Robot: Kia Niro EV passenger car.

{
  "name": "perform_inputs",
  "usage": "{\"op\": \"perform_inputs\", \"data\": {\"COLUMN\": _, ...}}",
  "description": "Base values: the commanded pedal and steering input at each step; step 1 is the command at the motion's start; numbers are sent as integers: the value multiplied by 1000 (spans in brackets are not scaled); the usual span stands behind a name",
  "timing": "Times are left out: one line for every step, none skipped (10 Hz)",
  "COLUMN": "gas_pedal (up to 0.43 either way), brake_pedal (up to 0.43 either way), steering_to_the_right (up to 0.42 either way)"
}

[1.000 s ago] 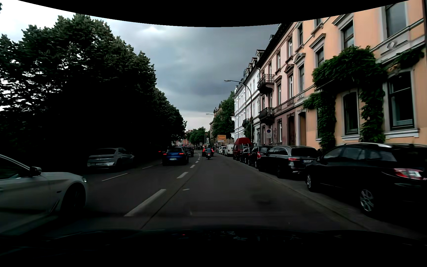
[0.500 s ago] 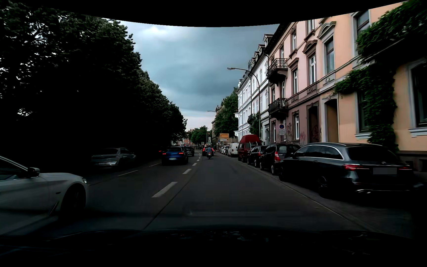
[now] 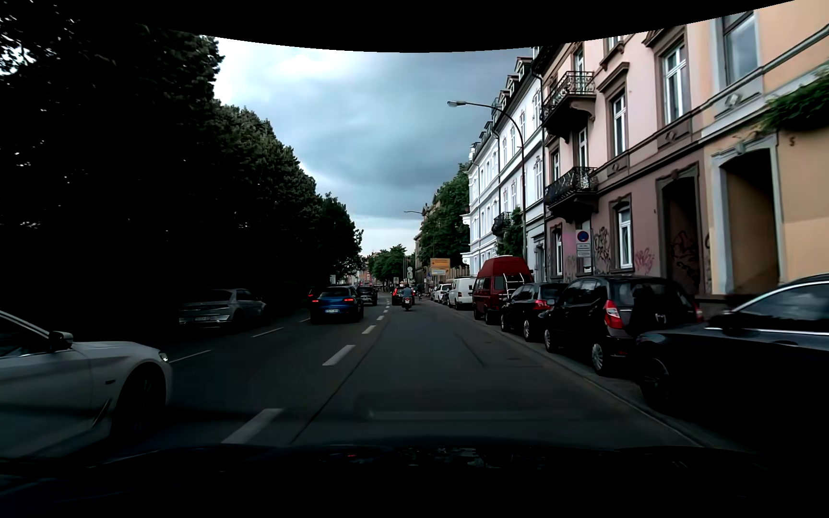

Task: Follow the waypoints while adhering to traffic rules and regulations

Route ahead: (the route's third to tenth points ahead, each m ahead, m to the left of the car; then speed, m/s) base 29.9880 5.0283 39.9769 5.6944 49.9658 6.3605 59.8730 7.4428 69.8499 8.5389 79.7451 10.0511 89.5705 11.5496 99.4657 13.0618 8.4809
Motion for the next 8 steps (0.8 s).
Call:
{"op": "perform_inputs", "data": {"gas_pedal": 59, "brake_pedal": 0, "steering_to_the_right": -11}}
{"op": "perform_inputs", "data": {"gas_pedal": 59, "brake_pedal": 0, "steering_to_the_right": -11}}
{"op": "perform_inputs", "data": {"gas_pedal": 59, "brake_pedal": 0, "steering_to_the_right": -10}}
{"op": "perform_inputs", "data": {"gas_pedal": 59, "brake_pedal": 0, "steering_to_the_right": -10}}
{"op": "perform_inputs", "data": {"gas_pedal": 59, "brake_pedal": 0, "steering_to_the_right": -11}}
{"op": "perform_inputs", "data": {"gas_pedal": 59, "brake_pedal": 0, "steering_to_the_right": -10}}
{"op": "perform_inputs", "data": {"gas_pedal": 59, "brake_pedal": 0, "steering_to_the_right": -10}}
{"op": "perform_inputs", "data": {"gas_pedal": 59, "brake_pedal": 0, "steering_to_the_right": -10}}
